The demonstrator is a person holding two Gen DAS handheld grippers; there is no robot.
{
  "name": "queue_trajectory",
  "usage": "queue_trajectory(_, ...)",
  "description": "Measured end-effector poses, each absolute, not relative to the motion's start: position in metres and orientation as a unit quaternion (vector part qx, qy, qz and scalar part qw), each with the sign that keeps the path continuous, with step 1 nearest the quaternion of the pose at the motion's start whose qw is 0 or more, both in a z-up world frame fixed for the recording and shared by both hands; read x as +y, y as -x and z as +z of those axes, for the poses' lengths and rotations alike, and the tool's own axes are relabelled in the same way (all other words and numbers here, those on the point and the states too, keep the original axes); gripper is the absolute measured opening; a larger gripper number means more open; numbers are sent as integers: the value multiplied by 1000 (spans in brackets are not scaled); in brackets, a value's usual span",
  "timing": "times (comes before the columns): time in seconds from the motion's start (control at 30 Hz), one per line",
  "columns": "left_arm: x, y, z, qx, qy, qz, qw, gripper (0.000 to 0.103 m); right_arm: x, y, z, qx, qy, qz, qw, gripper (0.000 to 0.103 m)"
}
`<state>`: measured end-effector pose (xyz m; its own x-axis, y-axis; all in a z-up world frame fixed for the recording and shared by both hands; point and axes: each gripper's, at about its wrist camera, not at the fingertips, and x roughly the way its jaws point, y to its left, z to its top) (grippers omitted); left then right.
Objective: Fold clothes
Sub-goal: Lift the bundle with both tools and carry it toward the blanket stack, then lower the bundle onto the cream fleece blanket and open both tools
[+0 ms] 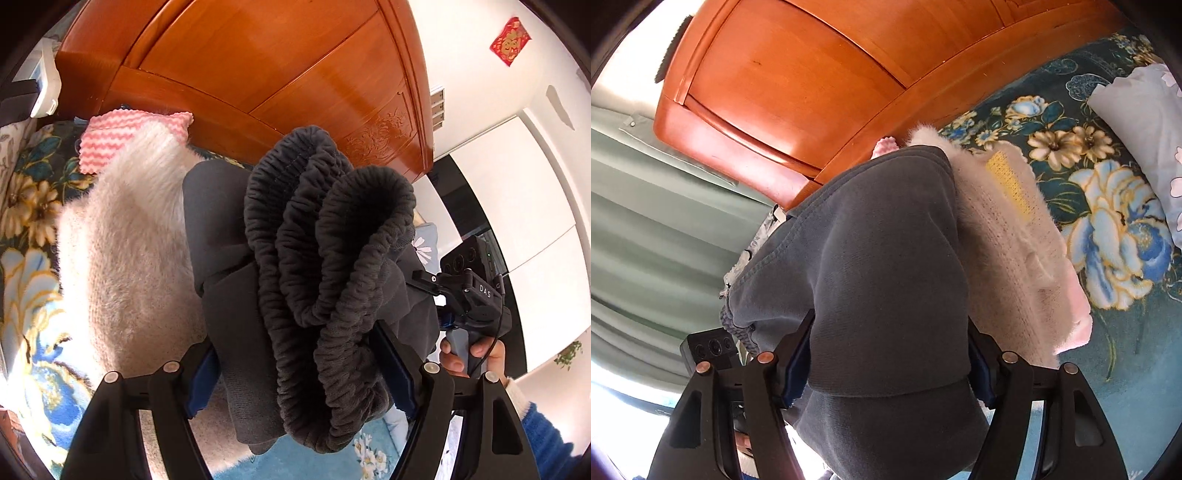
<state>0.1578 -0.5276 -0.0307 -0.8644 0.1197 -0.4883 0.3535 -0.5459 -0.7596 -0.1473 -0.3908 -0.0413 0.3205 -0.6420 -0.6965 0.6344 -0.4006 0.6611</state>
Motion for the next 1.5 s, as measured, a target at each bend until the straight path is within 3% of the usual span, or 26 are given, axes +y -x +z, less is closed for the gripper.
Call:
queue_trajectory(0.23, -528, -162, -11, 463, -217, -855, 83, 78, -416, 154, -2, 3, -559, -598, 575, 72)
queue_trajectory(0.73, -538, -172, -18, 475, -258, -834, 109, 79, -441, 160, -34, -26, -584, -574, 573, 73)
queue_trajectory(0.97, -556, -200, 13, 501, -227, -825, 134, 80, -436, 169, -10, -13, -591, -578, 563, 73)
queue_trajectory(1.2, -539, -178, 77, 371, -234, -884, 162, 80, -417, 171, 36, -23, -527, -652, 545, 73)
queue_trajectory(1.4, -518, -126, 93, 268, -266, -920, 107, 80, -433, 93, 56, 105, -437, -666, 595, 73)
queue_trajectory(1.5, -525, -111, 74, 268, -295, -909, 121, 80, -437, 76, 42, 145, -420, -667, 598, 73)
